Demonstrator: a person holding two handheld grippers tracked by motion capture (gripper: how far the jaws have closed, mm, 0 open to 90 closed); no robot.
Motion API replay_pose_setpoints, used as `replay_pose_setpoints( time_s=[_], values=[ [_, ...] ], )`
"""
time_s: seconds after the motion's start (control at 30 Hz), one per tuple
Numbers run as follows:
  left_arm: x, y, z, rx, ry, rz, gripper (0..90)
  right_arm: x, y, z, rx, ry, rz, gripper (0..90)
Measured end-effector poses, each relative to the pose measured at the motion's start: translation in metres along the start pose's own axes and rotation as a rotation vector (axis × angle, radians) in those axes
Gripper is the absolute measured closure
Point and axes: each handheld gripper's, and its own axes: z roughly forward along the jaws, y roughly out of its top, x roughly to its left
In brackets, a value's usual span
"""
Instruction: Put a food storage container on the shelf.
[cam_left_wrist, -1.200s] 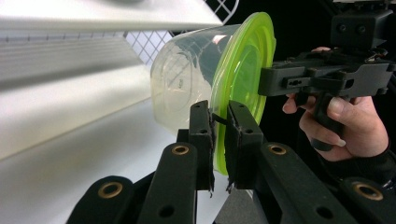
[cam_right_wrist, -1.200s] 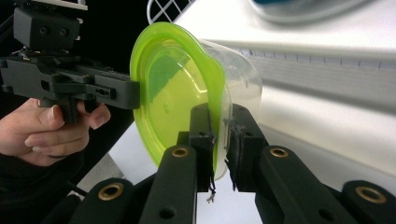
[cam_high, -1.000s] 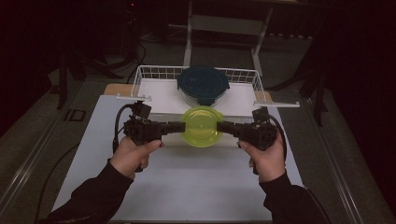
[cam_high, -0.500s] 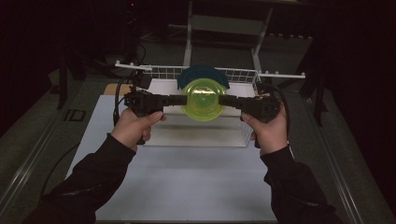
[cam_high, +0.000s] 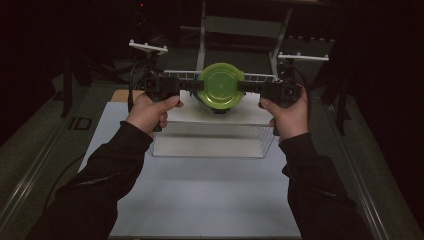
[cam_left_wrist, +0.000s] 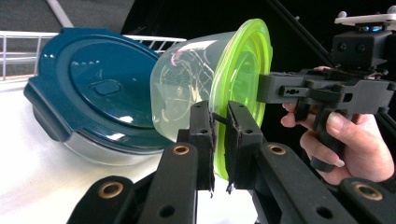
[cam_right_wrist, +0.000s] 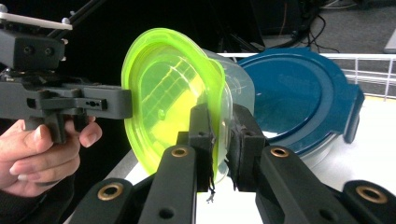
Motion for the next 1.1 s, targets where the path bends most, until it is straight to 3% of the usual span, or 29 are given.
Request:
replay_pose_setpoints(
  time_s=[0.27,0.43,0.57,1.1],
  values=[
    [0.010,0.012,0.009,0.012,0.017,-0.039,81.2,-0.009,0.011,0.010,0.014,-0.021,0.020,80.5],
    [0.011,0.014,0.012,0.020,0.024,-0.047,81.0,-0.016,0.014,0.013,0.030,-0.011,0.056,80.4],
    [0.016,0.014,0.014,0.012,0.021,-0.081,80.8,-0.018,0.015,0.017,0.027,-0.019,0.065,80.4],
    [0.025,0.025,0.023,-0.015,0.038,-0.103,78.4,-0.025,0.026,0.024,0.026,-0.042,0.111,79.1]
  ],
)
